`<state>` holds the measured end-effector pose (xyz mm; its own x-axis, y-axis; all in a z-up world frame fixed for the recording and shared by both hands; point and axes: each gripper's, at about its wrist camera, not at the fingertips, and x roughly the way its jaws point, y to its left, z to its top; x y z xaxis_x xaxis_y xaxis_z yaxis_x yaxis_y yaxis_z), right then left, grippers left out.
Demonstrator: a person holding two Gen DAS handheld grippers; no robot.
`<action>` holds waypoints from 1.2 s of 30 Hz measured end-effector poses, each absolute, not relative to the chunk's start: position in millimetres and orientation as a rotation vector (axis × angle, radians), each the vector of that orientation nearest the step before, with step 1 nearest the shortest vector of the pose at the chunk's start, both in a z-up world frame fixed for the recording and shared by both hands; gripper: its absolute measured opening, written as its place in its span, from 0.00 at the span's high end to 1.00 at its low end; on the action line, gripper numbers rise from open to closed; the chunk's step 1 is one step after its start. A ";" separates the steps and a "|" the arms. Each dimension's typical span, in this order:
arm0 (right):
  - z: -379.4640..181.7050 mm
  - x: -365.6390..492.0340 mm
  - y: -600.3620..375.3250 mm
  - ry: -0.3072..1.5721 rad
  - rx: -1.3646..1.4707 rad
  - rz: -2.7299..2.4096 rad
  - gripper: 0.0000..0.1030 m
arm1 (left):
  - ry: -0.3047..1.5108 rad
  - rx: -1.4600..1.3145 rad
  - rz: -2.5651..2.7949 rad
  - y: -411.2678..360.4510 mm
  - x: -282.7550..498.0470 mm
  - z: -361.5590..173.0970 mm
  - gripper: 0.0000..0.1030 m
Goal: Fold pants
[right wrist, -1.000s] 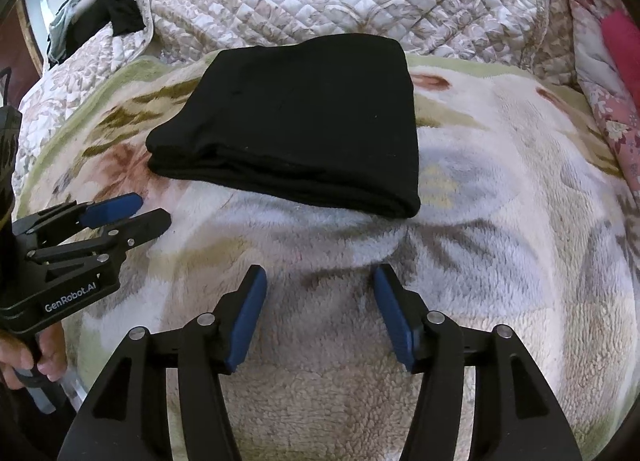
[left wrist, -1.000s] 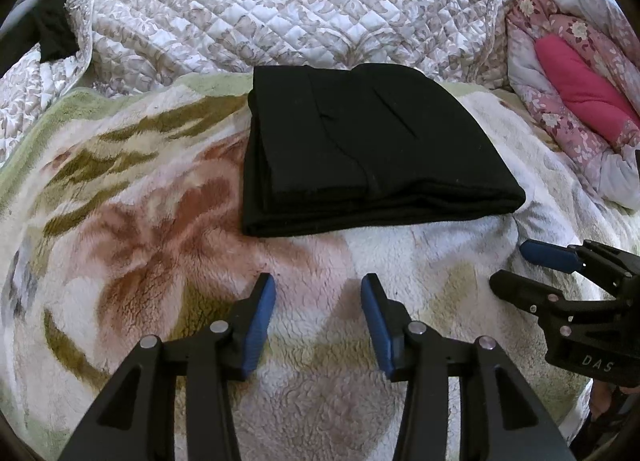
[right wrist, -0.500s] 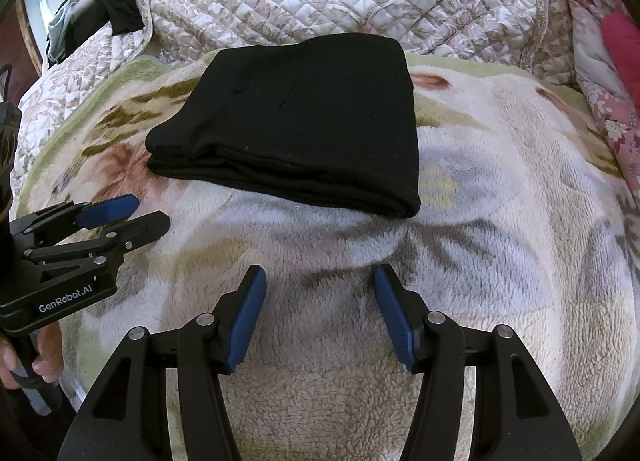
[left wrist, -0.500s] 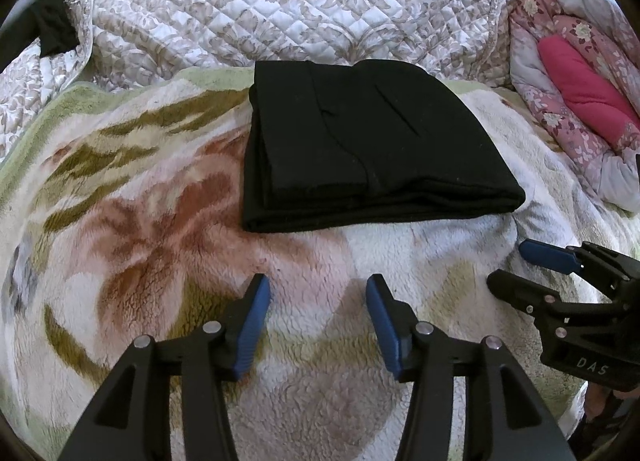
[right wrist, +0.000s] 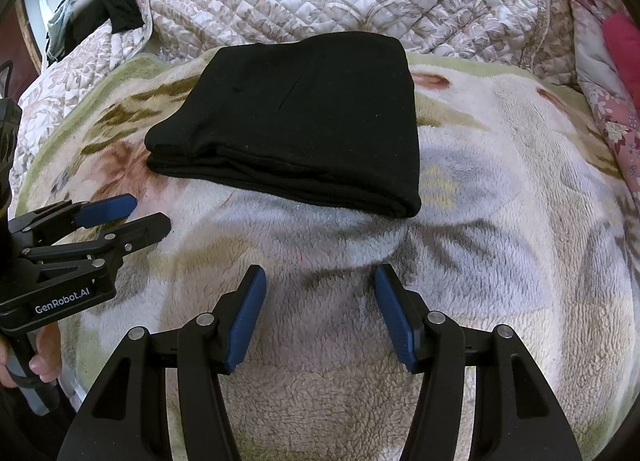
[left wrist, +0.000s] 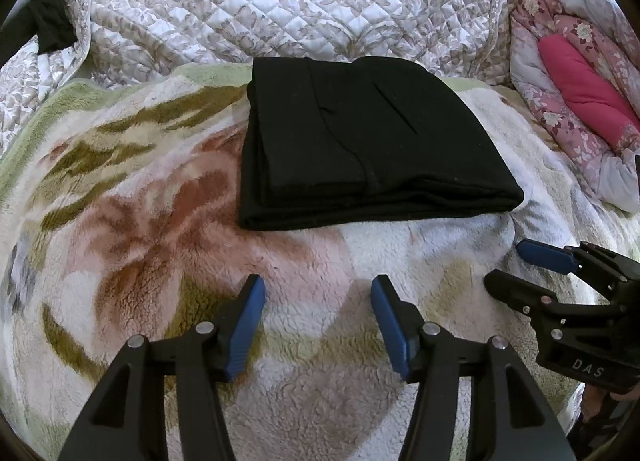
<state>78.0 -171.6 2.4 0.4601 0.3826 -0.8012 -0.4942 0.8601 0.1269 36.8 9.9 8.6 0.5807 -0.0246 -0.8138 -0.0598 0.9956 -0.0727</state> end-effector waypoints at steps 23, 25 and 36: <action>2.5 78.4 -171.5 0.952 -0.132 0.540 0.44 | 0.956 -0.093 0.020 11.8 36.8 5.5 0.42; 2.6 78.6 -171.5 0.951 -0.132 0.540 0.44 | 0.956 -0.092 0.020 12.0 36.6 5.2 0.42; 2.4 78.9 -171.7 0.954 -0.135 0.541 0.44 | 0.958 -0.090 0.019 11.5 37.3 5.6 0.41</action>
<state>78.9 -171.7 2.4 0.4576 0.3797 -0.8040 -0.4956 0.8597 0.1239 37.3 11.5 5.6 0.5755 -0.0238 -0.8174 -0.0561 0.9961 -0.0685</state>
